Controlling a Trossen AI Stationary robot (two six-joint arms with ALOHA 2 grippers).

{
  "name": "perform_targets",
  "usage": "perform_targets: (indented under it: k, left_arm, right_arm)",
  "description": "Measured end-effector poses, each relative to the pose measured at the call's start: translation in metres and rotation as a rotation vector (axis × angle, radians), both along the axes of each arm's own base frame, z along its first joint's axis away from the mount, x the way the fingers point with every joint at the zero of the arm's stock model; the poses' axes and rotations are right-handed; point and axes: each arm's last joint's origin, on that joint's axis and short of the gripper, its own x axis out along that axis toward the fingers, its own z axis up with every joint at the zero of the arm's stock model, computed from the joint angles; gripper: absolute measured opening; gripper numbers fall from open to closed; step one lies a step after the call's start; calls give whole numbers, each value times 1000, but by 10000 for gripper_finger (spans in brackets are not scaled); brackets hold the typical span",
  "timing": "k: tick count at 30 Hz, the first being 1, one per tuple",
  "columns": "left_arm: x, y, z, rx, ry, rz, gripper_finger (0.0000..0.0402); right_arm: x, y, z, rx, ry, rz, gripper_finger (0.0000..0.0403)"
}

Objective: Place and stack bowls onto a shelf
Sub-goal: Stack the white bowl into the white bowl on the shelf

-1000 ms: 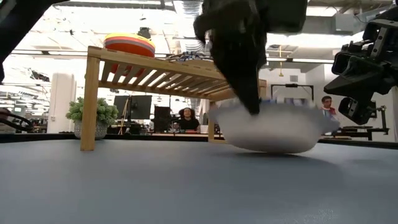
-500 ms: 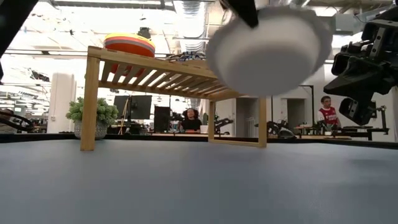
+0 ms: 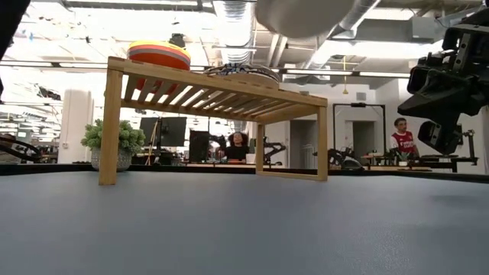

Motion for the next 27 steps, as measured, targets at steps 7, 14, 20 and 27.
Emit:
perform_targets:
  k: [7, 14, 20, 27]
  left_arm:
    - [-16, 27, 30, 279, -130, 297, 0]
    - [-27, 73, 39, 339, -136, 525, 0]
    - [-26, 113, 23, 272, -63, 603, 0]
    - [-22, 151, -6, 168, 37, 652, 0]
  right_arm:
    - [0, 0, 0, 4, 1, -1, 42]
    - [0, 0, 0, 0, 0, 0, 42]
    - [0, 0, 0, -4, 0, 1, 42]
    - [0, 0, 0, -3, 0, 1, 42]
